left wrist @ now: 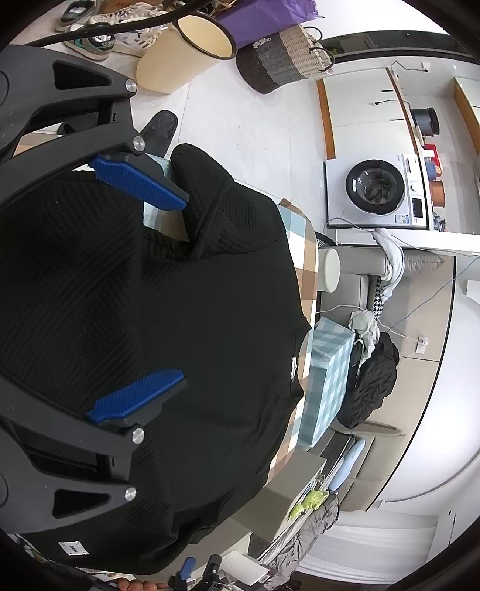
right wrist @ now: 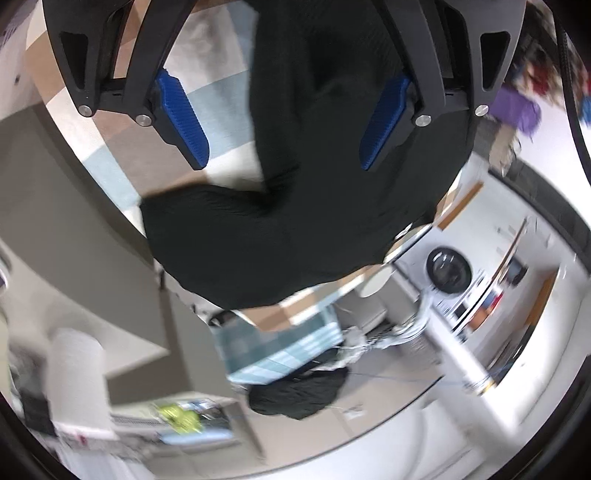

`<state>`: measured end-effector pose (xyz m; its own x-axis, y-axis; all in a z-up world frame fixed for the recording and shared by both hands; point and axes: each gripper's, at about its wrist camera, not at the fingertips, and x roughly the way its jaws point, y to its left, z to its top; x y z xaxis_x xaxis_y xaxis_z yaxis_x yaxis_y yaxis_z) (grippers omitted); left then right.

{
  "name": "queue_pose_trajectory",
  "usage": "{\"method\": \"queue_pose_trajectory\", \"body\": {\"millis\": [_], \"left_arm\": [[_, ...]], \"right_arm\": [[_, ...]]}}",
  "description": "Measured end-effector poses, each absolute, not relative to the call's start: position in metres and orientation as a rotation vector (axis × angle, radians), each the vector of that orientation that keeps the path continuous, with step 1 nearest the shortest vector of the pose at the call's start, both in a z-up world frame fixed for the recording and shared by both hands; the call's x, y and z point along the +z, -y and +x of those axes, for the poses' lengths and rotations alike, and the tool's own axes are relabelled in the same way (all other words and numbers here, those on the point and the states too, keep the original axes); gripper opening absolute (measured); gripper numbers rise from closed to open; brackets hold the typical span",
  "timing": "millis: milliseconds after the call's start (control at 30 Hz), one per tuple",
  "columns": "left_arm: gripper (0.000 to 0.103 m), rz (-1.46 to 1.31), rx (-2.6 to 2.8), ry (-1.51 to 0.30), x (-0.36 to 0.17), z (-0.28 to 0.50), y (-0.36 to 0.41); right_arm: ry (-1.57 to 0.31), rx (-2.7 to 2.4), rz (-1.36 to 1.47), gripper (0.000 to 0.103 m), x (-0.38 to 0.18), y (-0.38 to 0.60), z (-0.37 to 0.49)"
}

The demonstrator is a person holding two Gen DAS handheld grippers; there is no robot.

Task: Fold small clothes
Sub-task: 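Grasp the black shirt's side edge with the right gripper while the left gripper grasps it too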

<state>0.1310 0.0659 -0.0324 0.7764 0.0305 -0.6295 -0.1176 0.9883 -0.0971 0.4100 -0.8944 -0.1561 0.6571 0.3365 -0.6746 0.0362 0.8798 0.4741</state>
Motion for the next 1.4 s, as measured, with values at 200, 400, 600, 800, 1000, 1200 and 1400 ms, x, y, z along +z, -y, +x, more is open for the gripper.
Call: {"method": "queue_pose_trajectory", "body": {"millis": [200, 400, 600, 800, 1000, 1200, 1400], "left_arm": [[0.087, -0.152, 0.088, -0.697, -0.042, 0.146, -0.076], [0.087, -0.16, 0.099, -0.713, -0.053, 0.156, -0.084], [0.087, -0.161, 0.104, -0.716, -0.059, 0.165, -0.089], [0.087, -0.168, 0.101, -0.71, -0.065, 0.171, -0.092], [0.087, -0.165, 0.096, -0.701, -0.064, 0.171, -0.094], [0.087, -0.167, 0.092, -0.69, -0.062, 0.165, -0.094], [0.087, -0.184, 0.106, -0.689, -0.061, 0.163, -0.097]], "right_arm": [[-0.917, 0.107, 0.741, 0.076, -0.189, 0.945, 0.436], [-0.937, 0.031, 0.822, 0.075, -0.205, 0.969, 0.457], [-0.943, -0.053, 0.735, 0.059, -0.207, 0.973, 0.478], [-0.961, -0.155, 0.633, 0.016, -0.209, 0.975, 0.484], [-0.862, -0.181, 0.572, 0.01, -0.19, 0.966, 0.481], [-0.65, 0.076, 0.563, 0.01, -0.137, 0.919, 0.492], [-0.846, 0.526, 0.375, 0.015, -0.141, 0.801, 0.499]]}}
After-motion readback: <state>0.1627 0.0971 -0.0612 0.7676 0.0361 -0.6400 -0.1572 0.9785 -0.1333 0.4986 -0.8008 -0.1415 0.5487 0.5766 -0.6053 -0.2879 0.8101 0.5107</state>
